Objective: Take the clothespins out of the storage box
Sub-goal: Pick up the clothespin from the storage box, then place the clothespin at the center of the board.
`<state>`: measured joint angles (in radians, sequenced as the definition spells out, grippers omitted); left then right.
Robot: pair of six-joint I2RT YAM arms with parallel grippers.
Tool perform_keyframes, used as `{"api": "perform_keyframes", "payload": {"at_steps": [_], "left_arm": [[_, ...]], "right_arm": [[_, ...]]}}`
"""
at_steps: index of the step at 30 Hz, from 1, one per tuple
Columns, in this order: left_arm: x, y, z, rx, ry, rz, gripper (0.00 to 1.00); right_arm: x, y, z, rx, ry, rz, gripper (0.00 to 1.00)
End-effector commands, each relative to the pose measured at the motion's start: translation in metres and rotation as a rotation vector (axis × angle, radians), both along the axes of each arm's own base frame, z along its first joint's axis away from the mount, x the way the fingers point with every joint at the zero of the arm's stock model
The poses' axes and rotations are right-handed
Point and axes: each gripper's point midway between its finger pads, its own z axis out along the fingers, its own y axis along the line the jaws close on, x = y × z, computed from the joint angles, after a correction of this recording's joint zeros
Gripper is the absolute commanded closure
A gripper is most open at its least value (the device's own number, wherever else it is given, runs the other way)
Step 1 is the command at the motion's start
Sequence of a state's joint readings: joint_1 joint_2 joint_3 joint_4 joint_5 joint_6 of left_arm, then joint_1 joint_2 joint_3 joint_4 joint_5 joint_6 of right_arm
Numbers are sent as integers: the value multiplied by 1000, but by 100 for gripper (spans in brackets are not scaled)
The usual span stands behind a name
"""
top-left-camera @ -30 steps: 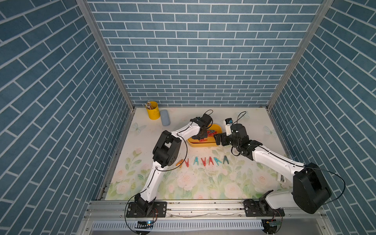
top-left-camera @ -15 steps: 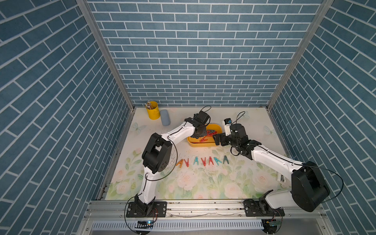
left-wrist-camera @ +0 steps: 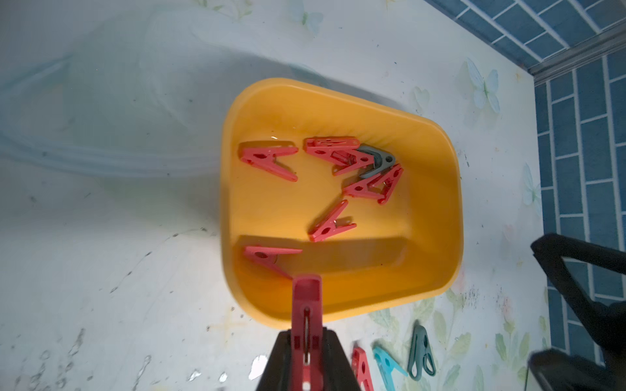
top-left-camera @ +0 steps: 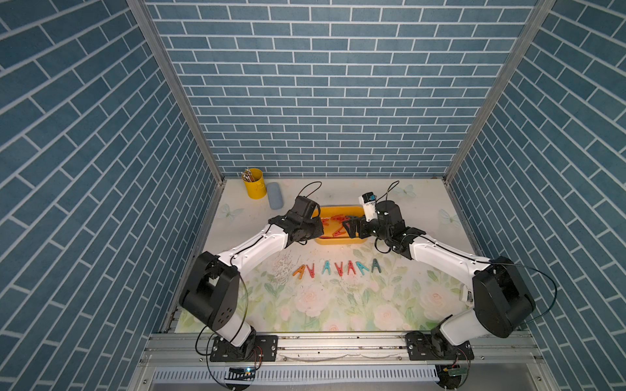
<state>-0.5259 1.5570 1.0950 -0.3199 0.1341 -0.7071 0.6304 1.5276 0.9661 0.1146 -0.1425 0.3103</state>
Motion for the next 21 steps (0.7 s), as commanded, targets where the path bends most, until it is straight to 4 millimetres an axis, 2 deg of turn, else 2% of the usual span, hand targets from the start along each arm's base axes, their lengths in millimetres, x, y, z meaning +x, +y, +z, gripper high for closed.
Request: {"api": "perform_keyframes", "payload": {"at_steps": [1, 6, 13, 17, 21], "left_arm": [[-9, 18, 11, -67, -37, 9, 93], [-37, 60, -10, -63, 2, 34, 92], [-73, 104, -59, -49, 120, 95, 92], [-86, 116, -79, -66, 168, 122, 92], [-92, 113, -94, -95, 225, 112, 92]], "right_arm": [[-1, 24, 12, 53, -10, 53, 1], [-6, 45, 12, 54, -10, 97, 1], [-10, 56, 14, 52, -13, 117, 1], [-13, 56, 13, 48, -11, 116, 0], [-15, 54, 12, 42, -11, 111, 1]]}}
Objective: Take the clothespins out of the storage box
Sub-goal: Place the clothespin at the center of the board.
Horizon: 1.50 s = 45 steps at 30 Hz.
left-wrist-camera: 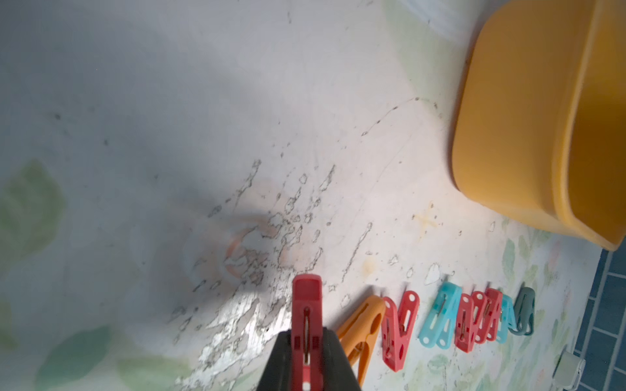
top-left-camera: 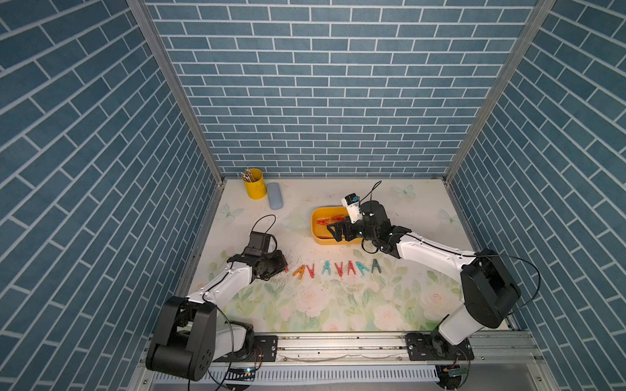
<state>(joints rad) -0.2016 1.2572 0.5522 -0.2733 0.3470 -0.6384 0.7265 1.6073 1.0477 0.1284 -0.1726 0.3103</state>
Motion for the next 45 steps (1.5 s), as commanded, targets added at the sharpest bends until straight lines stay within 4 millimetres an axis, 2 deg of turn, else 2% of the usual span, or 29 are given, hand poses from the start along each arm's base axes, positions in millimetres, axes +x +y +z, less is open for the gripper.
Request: {"api": "perform_keyframes", "payload": {"at_steps": [1, 8, 11, 14, 21, 28, 39, 45], "left_arm": [[-1, -4, -6, -24, 19, -27, 92], [-10, -7, -16, -38, 82, -45, 89], [-15, -3, -24, -17, 122, -32, 89], [-18, 1, -29, 12, 148, -19, 85], [-22, 13, -35, 79, 186, 16, 57], [-21, 18, -32, 101, 184, 30, 53], [-28, 24, -28, 113, 186, 77, 54], [-26, 37, -25, 178, 184, 130, 56]], "right_arm": [[0, 2, 7, 18, -5, -12, 0], [-3, -5, 6, 11, -9, -26, 1], [-4, -6, 5, 11, -8, -28, 1], [-4, -6, 4, 8, -8, -29, 1], [-4, -7, 4, 9, -11, -31, 0], [-3, -7, 4, 3, -16, -31, 0], [1, -2, 0, -3, -9, -26, 1], [2, -1, 0, -8, -16, -19, 0]]}}
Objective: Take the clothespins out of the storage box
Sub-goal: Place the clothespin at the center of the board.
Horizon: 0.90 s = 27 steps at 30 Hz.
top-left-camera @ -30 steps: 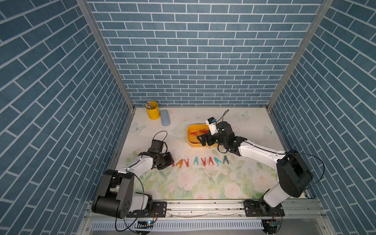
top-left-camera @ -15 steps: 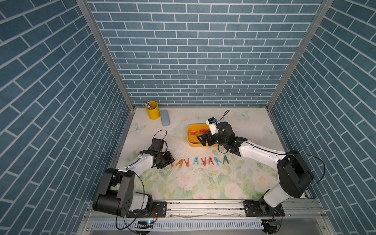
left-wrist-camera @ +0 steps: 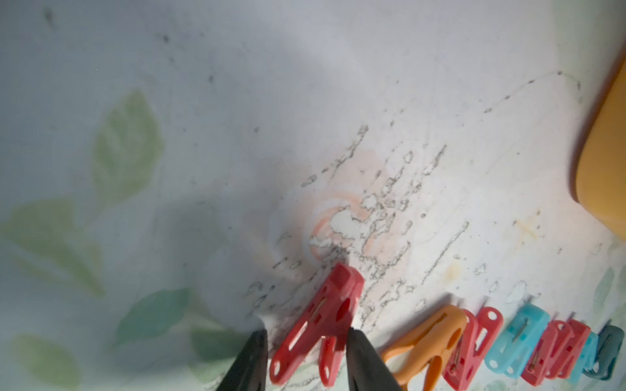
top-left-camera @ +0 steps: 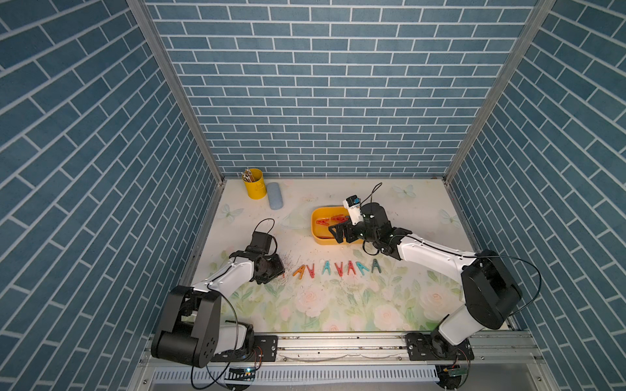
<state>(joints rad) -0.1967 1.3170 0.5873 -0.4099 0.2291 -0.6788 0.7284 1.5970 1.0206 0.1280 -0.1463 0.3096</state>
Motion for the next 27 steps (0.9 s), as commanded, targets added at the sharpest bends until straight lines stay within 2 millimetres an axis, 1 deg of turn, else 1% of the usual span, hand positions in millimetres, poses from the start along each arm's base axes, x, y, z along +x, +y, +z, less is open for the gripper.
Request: {"api": "perform_keyframes", "payload": {"at_steps": [1, 4, 8, 11, 16, 17, 18, 20, 22, 24, 27], "left_arm": [[-8, 11, -1, 50, 28, 33, 55], [-1, 6, 7, 28, -5, 17, 54], [13, -3, 29, -18, -84, -14, 47], [27, -12, 52, -64, -158, -38, 34], [47, -27, 89, -121, -273, -70, 3], [51, -30, 94, -125, -290, -76, 0], [55, -33, 101, -129, -307, -85, 1], [62, -39, 113, -137, -340, -100, 0], [70, -48, 126, -146, -372, -119, 0], [76, -57, 136, -153, -398, -142, 0], [84, -66, 143, -148, -411, -161, 0]], "right_arm": [[4, 5, 8, 9, -21, 2, 1], [5, 5, 5, 0, -19, -1, 0], [10, 2, 4, -10, -16, -30, 1], [21, -4, -1, -36, -2, -81, 0], [45, -19, -13, -101, 20, -170, 1], [49, -20, -16, -110, 29, -180, 1], [54, -21, -20, -120, 40, -188, 0], [61, -23, -26, -129, 55, -194, 7], [68, -21, -31, -140, 55, -186, 16], [75, -20, -37, -163, 49, -180, 22], [87, -17, -45, -189, 44, -175, 28]]}}
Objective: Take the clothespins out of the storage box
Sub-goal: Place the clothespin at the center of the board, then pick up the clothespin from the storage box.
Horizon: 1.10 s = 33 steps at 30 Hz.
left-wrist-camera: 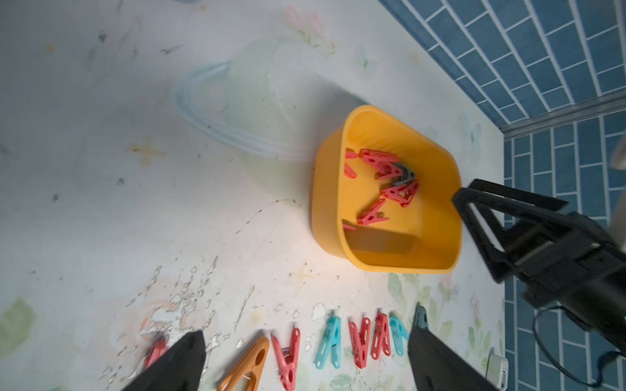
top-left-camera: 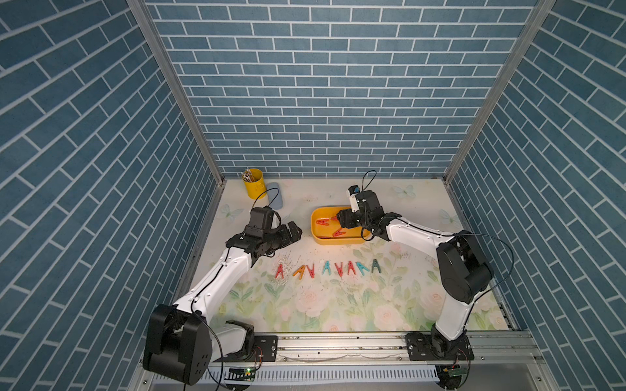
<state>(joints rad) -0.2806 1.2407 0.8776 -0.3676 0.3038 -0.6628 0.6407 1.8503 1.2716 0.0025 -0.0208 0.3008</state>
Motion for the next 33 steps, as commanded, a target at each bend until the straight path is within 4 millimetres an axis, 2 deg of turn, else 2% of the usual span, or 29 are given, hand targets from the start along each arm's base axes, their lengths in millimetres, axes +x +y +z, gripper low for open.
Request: {"api": "perform_keyframes", "payload": {"at_steps": [1, 4, 8, 10, 14, 18, 21, 25, 26, 27, 33], "left_arm": [[10, -10, 8, 8, -28, -27, 0], [15, -14, 11, 4, -36, -32, 0], [19, -19, 13, -3, -44, -40, 0], [20, -20, 13, 2, -46, -44, 0], [21, -19, 12, 11, -43, -47, 0], [22, -20, 11, 13, -41, -49, 0], [22, -20, 12, 12, -43, -50, 0], [22, -20, 12, 14, -44, -50, 0], [22, -20, 12, 15, -42, -50, 0], [22, -19, 11, 16, -40, -51, 1], [21, -19, 13, 18, -44, -50, 0]], "right_arm": [[10, 2, -10, -54, 3, 14, 28], [17, 10, -18, -56, 8, 34, 33], [20, 23, -26, -36, 22, 70, 45], [22, 26, -29, -37, 21, 78, 47], [16, 44, -36, -28, 30, 160, 54], [11, 60, -44, -53, 20, 224, 55], [13, 67, -52, -76, 23, 244, 60], [15, 74, -63, -105, 32, 275, 63], [15, 76, -61, -112, 26, 284, 63], [14, 77, -76, -134, 48, 292, 63], [15, 79, -91, -178, 50, 306, 63]]}}
